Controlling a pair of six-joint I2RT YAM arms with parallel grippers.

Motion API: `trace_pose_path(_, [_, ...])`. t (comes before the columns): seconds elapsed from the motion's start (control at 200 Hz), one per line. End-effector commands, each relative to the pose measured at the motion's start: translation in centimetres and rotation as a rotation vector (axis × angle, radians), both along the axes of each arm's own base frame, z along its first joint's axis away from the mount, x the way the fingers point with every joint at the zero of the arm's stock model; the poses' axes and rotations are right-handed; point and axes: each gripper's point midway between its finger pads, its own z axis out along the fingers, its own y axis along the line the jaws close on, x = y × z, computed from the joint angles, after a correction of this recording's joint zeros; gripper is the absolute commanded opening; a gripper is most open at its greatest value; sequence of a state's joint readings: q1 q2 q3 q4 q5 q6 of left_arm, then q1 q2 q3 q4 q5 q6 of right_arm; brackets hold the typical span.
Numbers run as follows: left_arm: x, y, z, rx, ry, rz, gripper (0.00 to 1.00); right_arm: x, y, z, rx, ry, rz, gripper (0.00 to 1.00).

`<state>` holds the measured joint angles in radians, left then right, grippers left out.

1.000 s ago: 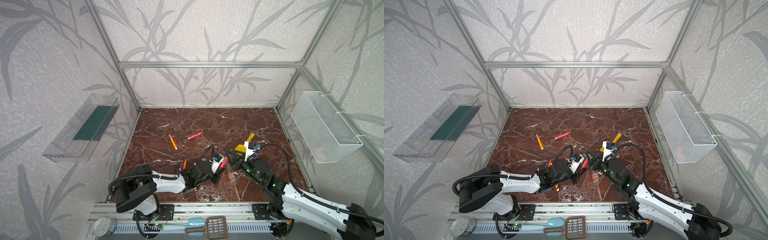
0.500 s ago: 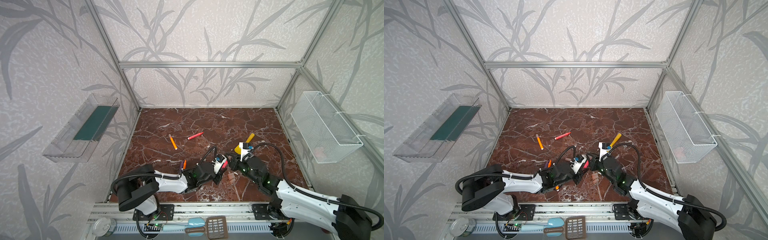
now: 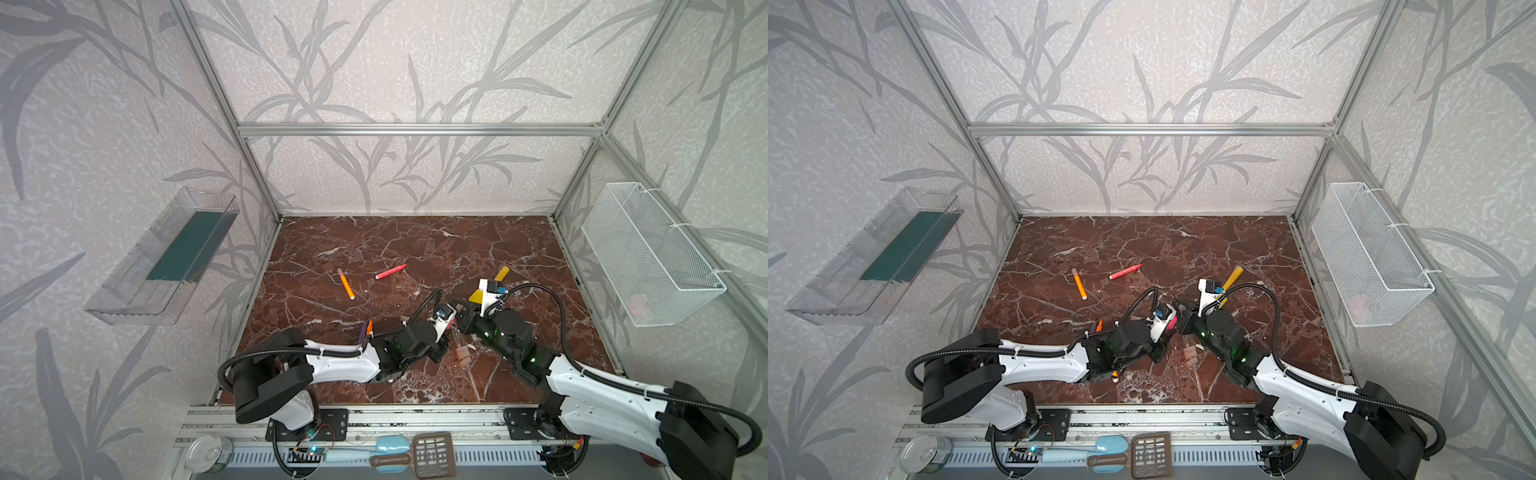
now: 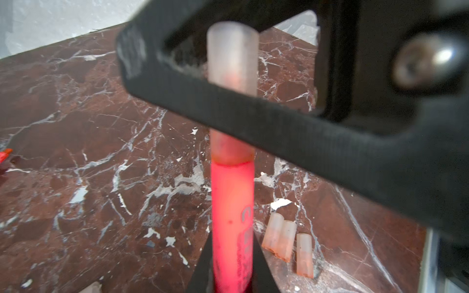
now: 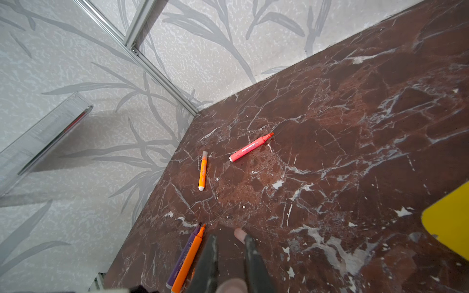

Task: Insert the pens into the pen caps
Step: 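Push the cap down onto the marker while the left gripper holds it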

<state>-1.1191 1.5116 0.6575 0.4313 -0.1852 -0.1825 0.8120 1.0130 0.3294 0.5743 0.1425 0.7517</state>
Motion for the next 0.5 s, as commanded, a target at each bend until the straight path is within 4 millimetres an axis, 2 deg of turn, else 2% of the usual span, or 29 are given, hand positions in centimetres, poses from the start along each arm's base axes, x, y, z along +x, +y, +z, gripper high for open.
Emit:
trace_pose_path(0.0, [2.7, -0.6, 7.7, -0.122, -0.15, 0.069, 0.0, -2.4, 2.7, -1.4, -0.012, 0.04, 0.151, 0.0])
trace_pose_path(0.21, [4.5, 0.7, 10.3, -0.209, -0.121, 0.071, 0.0, -4.0, 4.7, -1.0, -0.028, -0.01, 0.214, 0.0])
trace_pose_path(0.335, [5.1, 1.6, 11.9, -0.291, -0.076, 0.021, 0.0, -5.6, 7.4, -0.1, -0.017, -0.091, 0.346, 0.0])
trace_pose_path(0.495, [5.3, 2.9, 13.9, -0.321, -0.1, 0.015, 0.0, -6.1, 8.8, -2.0, -0.016, -0.049, 0.399, 0.0])
